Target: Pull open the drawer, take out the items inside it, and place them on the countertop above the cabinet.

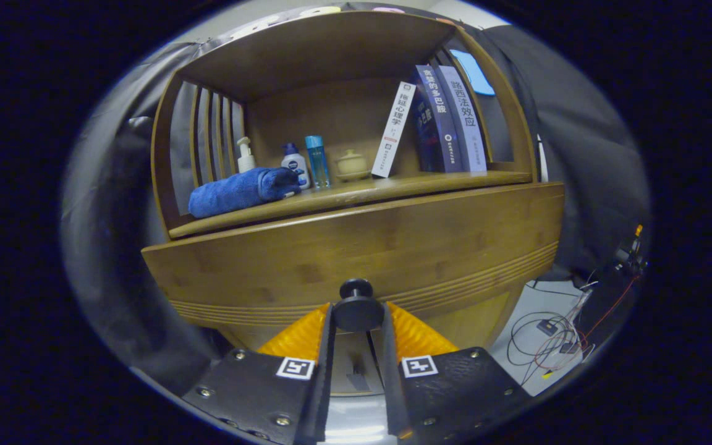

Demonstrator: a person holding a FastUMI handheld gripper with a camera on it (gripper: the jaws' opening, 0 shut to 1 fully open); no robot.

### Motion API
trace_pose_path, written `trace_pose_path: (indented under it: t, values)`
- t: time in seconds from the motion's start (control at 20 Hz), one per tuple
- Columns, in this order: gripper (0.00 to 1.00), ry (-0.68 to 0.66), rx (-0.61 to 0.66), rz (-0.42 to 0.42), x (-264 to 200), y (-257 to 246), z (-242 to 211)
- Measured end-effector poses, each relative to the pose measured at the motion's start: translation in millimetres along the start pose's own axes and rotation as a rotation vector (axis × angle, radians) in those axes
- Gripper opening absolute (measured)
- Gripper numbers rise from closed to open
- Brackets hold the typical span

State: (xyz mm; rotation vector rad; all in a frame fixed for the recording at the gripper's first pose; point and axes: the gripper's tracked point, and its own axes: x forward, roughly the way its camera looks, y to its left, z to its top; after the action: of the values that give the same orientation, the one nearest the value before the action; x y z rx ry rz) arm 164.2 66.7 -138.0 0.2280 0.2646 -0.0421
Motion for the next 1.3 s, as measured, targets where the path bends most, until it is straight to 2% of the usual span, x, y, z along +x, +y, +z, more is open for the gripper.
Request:
trace_pose_path:
  t: [0.05,0.15,0.45,0.55,0.9,1.15,1.3]
  values:
    - [0.37,0.004,-0.017,0.002,-1.8,0.2,-1.1]
    - [0.29,0.014,-0.037,0.004,-6.0,-0.4,-1.7]
    - [0.29,0.018,-0.062,-0.016,-18.5,-1.5,-4.3]
    - [0.21,0.015,-0.048,-0.018,-22.8,-2.1,-5.2]
    - [0.21,0.049,-0.012,-0.049,-57.2,-0.1,-17.7]
    - [0.2,0.091,-0.033,-0.058,-87.7,-5.9,-31.2]
    - [0.2,0.099,-0.038,-0.05,-82.8,-6.2,-27.6]
